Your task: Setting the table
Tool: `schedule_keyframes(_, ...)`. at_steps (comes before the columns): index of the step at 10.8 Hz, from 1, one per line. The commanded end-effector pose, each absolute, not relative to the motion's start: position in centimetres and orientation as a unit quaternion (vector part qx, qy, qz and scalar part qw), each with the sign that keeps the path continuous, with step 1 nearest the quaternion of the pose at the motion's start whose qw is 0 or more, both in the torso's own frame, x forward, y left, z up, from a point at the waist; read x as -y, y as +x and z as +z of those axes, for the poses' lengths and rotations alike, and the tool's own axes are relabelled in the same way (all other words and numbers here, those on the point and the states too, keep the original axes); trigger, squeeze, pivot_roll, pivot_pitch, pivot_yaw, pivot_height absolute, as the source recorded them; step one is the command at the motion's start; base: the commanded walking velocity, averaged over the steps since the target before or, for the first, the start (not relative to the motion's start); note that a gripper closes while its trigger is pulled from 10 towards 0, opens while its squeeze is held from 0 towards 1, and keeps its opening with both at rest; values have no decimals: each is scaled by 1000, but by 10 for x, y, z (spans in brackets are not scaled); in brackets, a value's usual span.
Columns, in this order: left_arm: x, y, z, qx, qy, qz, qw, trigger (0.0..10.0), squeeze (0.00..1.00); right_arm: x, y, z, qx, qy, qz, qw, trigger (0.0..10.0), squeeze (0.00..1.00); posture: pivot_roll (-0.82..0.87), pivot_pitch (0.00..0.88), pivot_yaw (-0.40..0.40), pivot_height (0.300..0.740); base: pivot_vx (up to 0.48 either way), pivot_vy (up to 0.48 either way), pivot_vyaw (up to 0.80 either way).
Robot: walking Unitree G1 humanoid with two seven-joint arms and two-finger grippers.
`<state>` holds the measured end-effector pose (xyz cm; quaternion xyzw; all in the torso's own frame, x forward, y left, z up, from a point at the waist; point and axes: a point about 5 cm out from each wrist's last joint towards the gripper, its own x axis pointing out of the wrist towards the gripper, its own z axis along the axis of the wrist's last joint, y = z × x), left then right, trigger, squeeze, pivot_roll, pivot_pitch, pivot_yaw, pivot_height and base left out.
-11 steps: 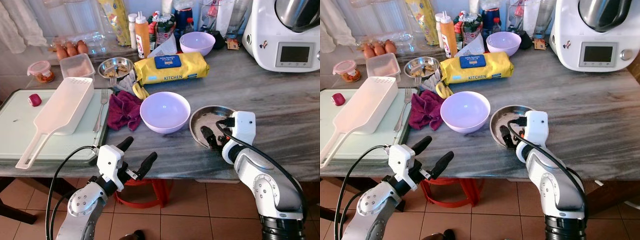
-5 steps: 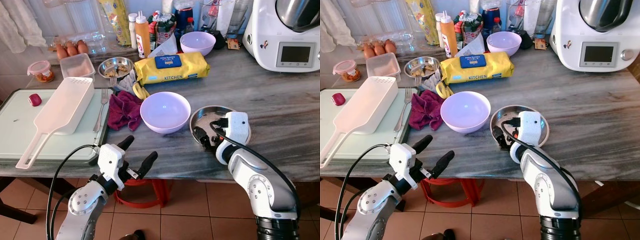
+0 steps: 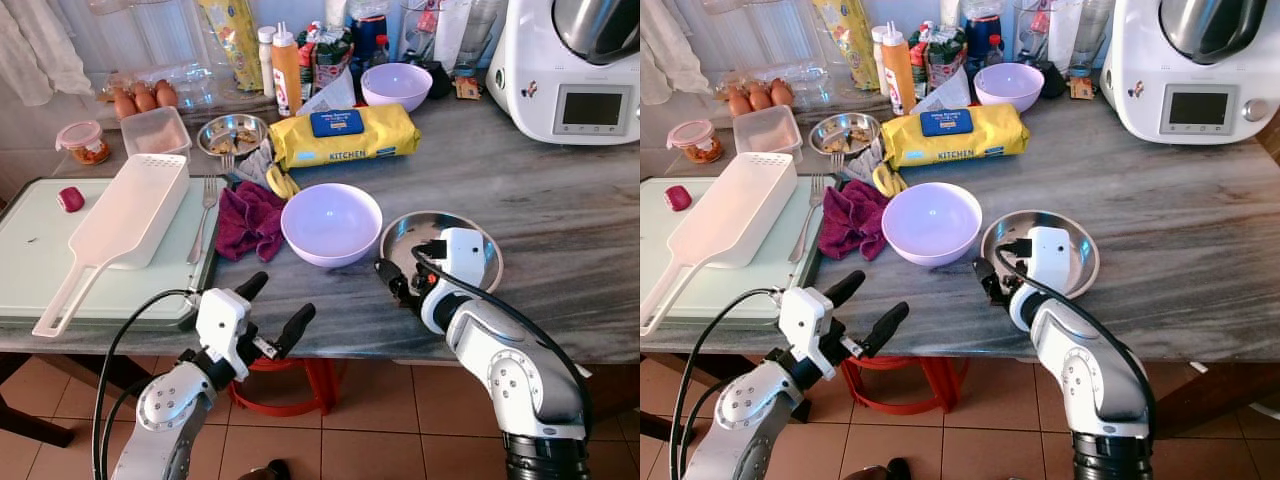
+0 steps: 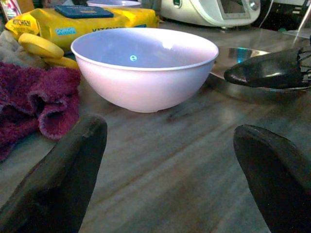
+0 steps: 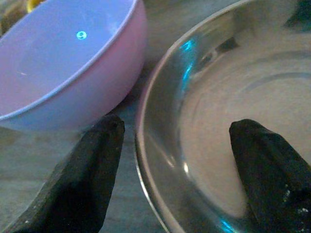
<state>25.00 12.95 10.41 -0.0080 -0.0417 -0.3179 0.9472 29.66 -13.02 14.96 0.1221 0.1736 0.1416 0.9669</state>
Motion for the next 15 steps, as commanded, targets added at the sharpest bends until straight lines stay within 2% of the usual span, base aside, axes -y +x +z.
schedule_keyframes(1, -133, 249, 101, 35, -1, -313, 949, 10000, 0, 126, 294, 149, -180, 134, 152, 963, 10000, 0, -50, 157, 72, 740, 0, 0, 0)
schedule_keyframes(9, -131, 250, 103, 38, -3, -307, 951, 10000, 0, 112, 290, 155, -177, 159, 202, 950, 10000, 0, -57, 161, 68, 740, 0, 0, 0)
schedule_keyframes(12, -131, 251, 103, 38, -3, -304, 952, 10000, 0, 108, 288, 175, -109, 138, 234, 956, 10000, 0, -59, 161, 67, 740, 0, 0, 0)
schedule_keyframes(15, -130, 252, 103, 40, -4, -304, 952, 10000, 0, 122, 283, 182, -77, 107, 229, 964, 10000, 0, -69, 160, 65, 740, 0, 0, 0)
